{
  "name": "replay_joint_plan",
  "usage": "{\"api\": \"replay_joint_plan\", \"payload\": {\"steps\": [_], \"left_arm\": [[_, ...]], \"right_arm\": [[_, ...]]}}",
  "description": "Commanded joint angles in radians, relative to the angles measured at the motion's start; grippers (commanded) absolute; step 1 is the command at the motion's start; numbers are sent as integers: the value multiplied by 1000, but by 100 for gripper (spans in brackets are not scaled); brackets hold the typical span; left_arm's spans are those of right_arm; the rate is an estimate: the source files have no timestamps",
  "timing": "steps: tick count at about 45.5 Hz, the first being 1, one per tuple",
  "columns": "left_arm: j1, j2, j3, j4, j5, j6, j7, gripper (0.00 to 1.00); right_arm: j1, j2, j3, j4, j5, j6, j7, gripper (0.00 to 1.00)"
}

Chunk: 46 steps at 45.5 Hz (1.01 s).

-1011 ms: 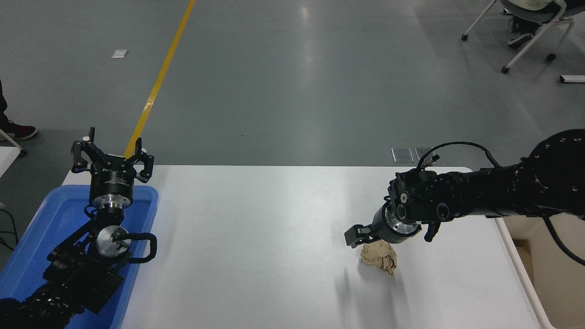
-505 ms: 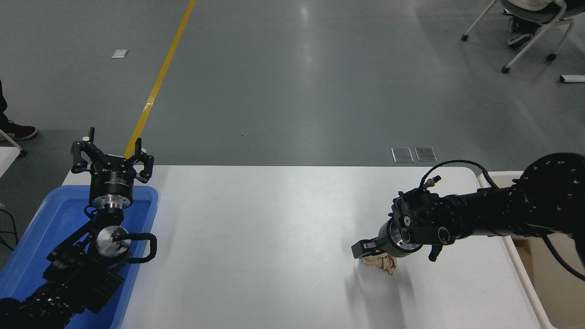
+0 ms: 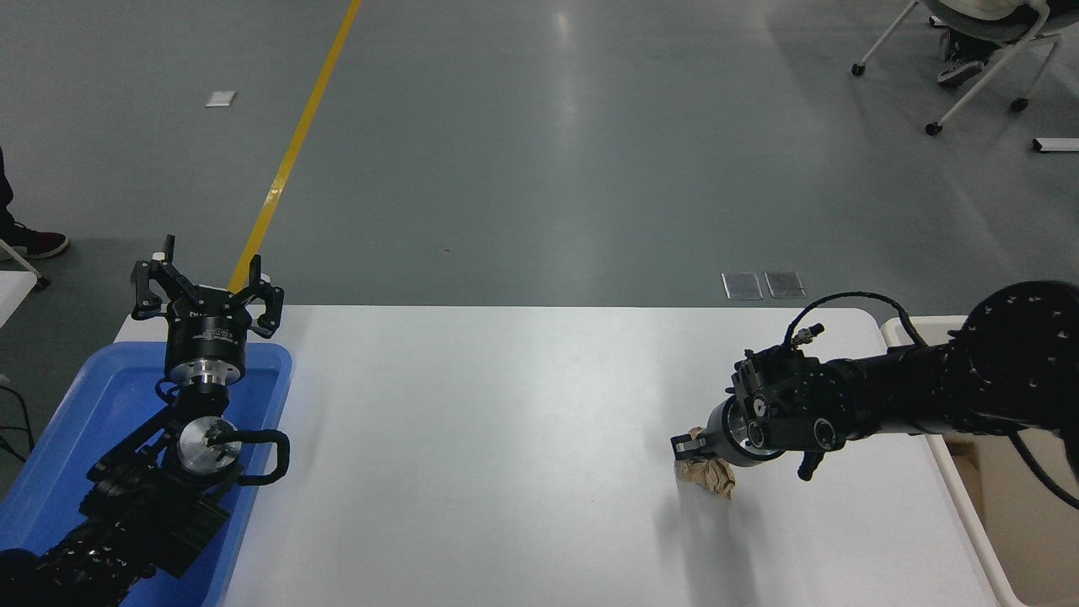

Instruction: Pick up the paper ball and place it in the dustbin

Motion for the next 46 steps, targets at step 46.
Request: {"api": "replay_joint_plan", "payload": {"steps": [46], "left_arm": [[2, 2, 0, -1, 1, 0, 0, 99]], "right_arm": [[1177, -346, -385, 588, 347, 520, 2, 0]]}}
